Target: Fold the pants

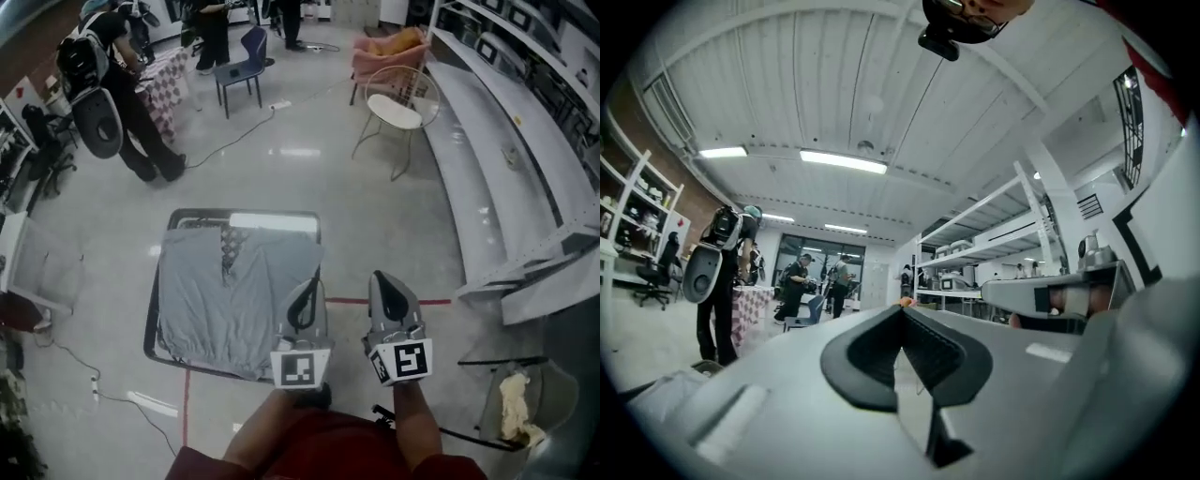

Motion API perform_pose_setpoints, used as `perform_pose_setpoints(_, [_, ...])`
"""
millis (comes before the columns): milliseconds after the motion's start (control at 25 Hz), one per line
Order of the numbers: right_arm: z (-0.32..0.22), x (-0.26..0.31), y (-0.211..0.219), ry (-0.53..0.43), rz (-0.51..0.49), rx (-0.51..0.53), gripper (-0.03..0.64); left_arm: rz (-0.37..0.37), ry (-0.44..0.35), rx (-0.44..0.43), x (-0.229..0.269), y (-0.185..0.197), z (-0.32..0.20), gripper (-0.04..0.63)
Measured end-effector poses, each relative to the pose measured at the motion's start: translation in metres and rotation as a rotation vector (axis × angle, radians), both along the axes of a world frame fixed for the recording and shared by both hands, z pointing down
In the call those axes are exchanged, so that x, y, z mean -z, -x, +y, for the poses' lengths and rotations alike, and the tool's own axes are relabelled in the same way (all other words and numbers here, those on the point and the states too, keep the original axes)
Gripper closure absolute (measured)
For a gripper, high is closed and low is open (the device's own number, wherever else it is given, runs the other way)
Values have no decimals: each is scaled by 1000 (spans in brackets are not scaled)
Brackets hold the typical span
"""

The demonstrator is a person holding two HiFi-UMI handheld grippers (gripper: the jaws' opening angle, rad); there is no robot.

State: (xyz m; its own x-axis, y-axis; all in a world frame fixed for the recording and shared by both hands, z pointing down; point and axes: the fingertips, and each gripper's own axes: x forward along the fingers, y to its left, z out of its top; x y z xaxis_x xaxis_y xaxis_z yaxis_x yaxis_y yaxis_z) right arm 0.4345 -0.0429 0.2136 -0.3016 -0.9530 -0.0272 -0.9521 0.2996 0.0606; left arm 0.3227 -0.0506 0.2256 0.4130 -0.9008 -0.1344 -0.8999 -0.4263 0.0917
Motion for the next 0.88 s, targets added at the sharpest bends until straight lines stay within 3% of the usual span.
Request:
perform_pose_setpoints(520, [-107, -18, 112, 35, -71, 497, 617, -32, 14, 562, -13, 129, -30, 591])
perform_pose_setpoints(760, [-143, -30, 140, 46, -112, 771, 617, -120, 11, 823, -18, 138, -34, 591])
perform_pose_setpoints(880, [-150, -31, 144, 34, -105, 917, 617, -100, 2, 970, -18, 127, -24, 591])
